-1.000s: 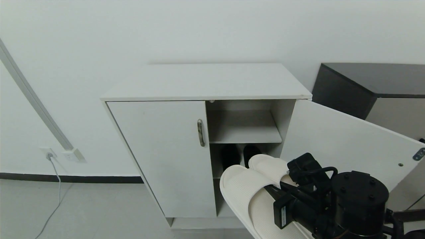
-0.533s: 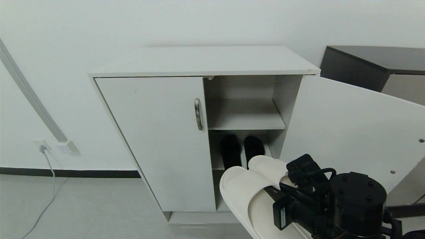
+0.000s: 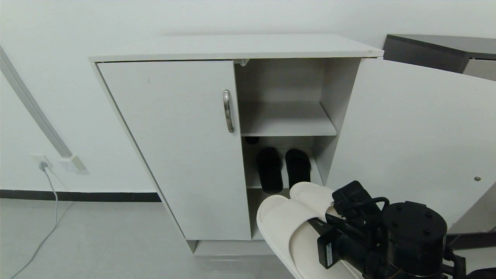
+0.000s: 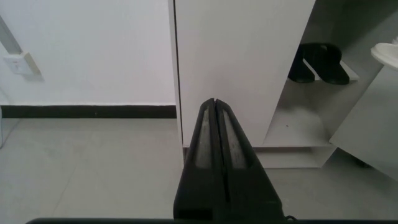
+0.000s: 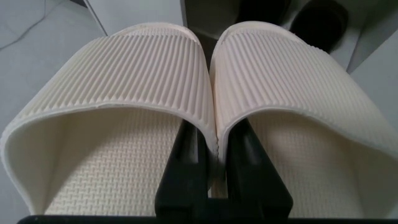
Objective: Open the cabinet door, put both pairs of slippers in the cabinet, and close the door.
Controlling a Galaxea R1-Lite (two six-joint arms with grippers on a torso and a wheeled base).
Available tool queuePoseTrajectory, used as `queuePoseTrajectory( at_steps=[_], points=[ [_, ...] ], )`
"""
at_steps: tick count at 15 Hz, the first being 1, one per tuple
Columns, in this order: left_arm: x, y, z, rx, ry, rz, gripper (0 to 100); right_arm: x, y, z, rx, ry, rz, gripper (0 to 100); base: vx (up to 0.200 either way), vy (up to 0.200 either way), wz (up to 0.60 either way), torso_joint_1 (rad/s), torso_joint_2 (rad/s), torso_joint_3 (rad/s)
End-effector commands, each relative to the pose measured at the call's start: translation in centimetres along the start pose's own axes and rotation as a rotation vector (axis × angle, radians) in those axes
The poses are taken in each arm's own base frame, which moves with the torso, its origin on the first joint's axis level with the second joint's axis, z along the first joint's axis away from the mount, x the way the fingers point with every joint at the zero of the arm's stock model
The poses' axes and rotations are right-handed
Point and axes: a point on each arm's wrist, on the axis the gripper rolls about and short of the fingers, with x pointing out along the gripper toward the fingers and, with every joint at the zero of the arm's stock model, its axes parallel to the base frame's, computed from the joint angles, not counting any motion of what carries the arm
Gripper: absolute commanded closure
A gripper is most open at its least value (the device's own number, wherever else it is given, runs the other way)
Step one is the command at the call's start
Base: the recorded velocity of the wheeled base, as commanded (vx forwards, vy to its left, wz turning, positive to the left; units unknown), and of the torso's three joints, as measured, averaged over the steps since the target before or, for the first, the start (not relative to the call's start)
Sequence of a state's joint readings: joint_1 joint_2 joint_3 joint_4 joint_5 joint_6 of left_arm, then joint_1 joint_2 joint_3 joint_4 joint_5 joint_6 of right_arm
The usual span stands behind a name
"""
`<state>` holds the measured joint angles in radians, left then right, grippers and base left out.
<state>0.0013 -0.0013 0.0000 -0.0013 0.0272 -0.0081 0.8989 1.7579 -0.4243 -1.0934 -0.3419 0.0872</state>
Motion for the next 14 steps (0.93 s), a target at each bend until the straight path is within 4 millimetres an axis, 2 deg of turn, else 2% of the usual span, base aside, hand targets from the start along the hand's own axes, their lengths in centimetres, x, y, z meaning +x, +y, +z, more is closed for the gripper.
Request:
queuePoseTrajectory(
  at_steps=[1,3,4,8,11,14],
  points=[
    [0.0,0.0,0.0,0.000,0.001,0.001,100,1.2,0.3,0.1,-0.009,-0.001,-0.057,100,0.000,0.000,0.00,0.000,0.00,0.000],
    [0.0,0.0,0.0,0.000,0.001,0.001,100,3.8,1.1,0.5,-0.005,-0.010,-0.218,100,0.000,0.000,0.00,0.000,0.00,0.000],
    [0.0,0.0,0.0,-0.001,0.001,0.001,100,4.4,1.4,0.6,-0.003,-0.017,-0.247,100,0.000,0.000,0.00,0.000,0.00,0.000],
    [0.0,0.0,0.0,0.000,0.001,-0.001,100,4.5,2.0,3.0,0.031,0.006,-0.281,100,0.000,0.000,0.00,0.000,0.00,0.000],
    [0.0,0.0,0.0,0.002,0.001,-0.004,100,4.2,2.1,8.0,0.162,0.083,-0.345,100,0.000,0.000,0.00,0.000,0.00,0.000],
    [0.0,0.0,0.0,0.002,0.001,-0.004,100,4.3,2.7,11.4,0.195,0.063,-0.392,100,0.000,0.000,0.00,0.000,0.00,0.000]
  ],
)
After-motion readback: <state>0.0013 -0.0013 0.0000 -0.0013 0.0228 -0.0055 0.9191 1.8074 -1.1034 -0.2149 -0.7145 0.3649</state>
